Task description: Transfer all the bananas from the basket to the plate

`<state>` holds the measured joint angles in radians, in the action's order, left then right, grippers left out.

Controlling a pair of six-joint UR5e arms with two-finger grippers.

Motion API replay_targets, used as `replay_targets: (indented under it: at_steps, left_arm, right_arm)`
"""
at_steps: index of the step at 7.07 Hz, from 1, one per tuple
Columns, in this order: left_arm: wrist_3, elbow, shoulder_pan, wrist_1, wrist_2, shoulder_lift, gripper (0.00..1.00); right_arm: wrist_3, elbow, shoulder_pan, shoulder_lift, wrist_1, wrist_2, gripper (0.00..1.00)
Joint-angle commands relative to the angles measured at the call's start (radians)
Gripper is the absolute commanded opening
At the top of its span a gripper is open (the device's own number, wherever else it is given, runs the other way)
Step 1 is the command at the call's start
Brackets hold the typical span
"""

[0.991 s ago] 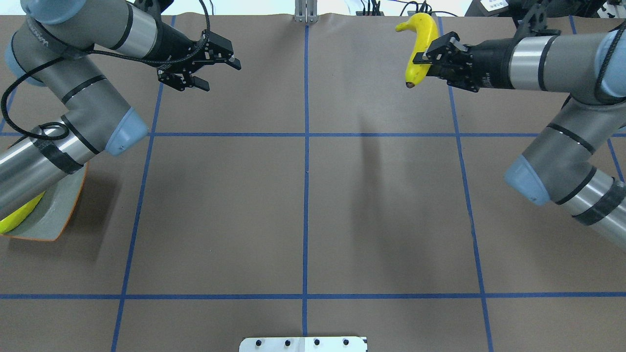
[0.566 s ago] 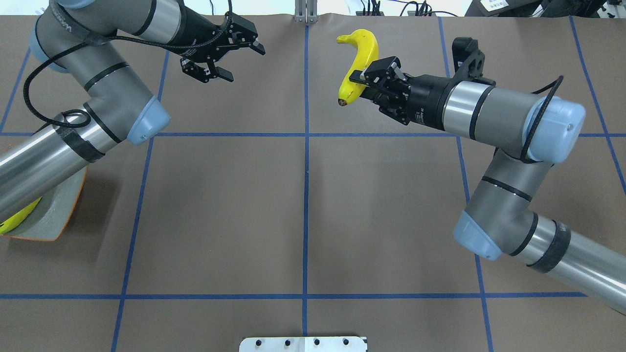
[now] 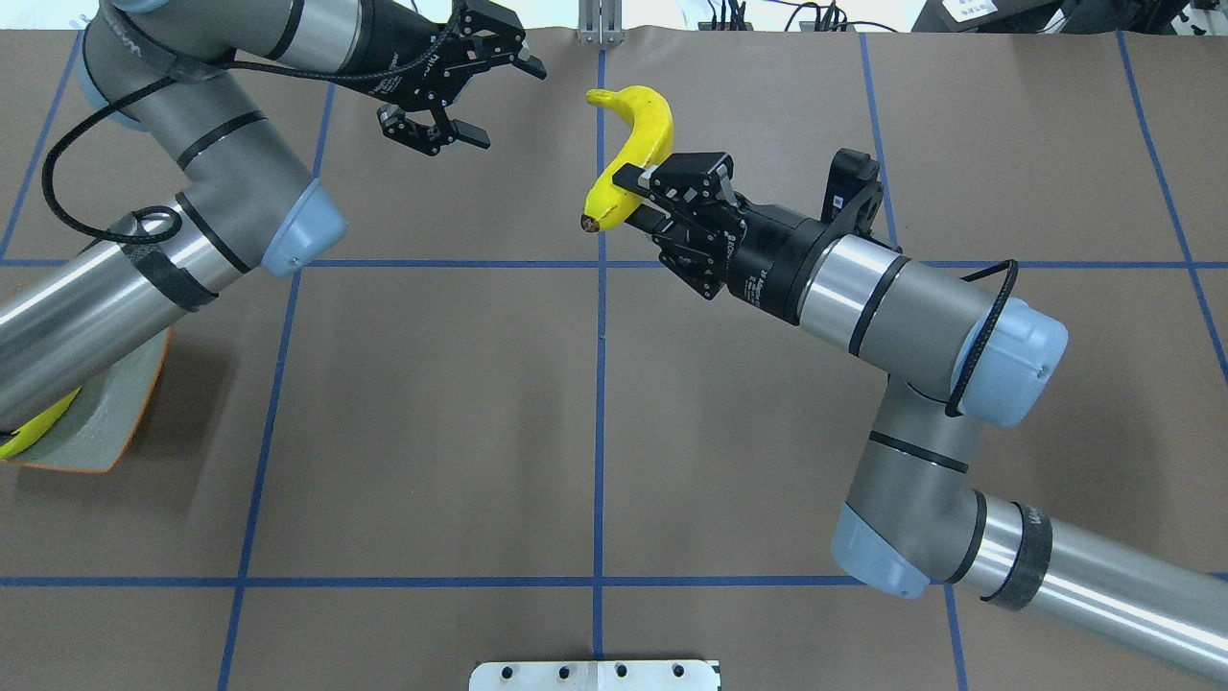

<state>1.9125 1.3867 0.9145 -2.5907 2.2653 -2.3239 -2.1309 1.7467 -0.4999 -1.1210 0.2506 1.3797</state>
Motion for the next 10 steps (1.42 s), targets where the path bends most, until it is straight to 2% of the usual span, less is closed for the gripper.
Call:
replay_targets:
  at_steps: [1, 3, 5, 7, 10]
  left_arm:
    - [0.208, 0.001, -0.011, -0.129, -0.016, -0.005, 0.99]
    - [0.343, 0.002, -0.08, -0.225, -0.123, -0.005, 0.99]
    - [0.451, 0.002, -0.085, -0.314, -0.16, -0.005, 0.99]
    - [0.467, 0.006, -0.126, -0.384, -0.251, 0.0, 0.99]
    - [0.462, 0.008, -0.138, -0.393, -0.253, 0.005, 0.99]
  right_arm:
    - [-0.014, -0.003, 0.047, 0.021, -0.033, -0.071, 0.0]
    - [-0.014, -0.001, 0.067, 0.024, -0.063, -0.114, 0.0]
    - [-0.014, -0.002, 0.079, 0.03, -0.098, -0.134, 0.0]
    - [-0.018, -0.004, 0.089, 0.032, -0.12, -0.146, 0.0]
    - [-0.036, -0.004, 0.09, 0.032, -0.152, -0.174, 0.0]
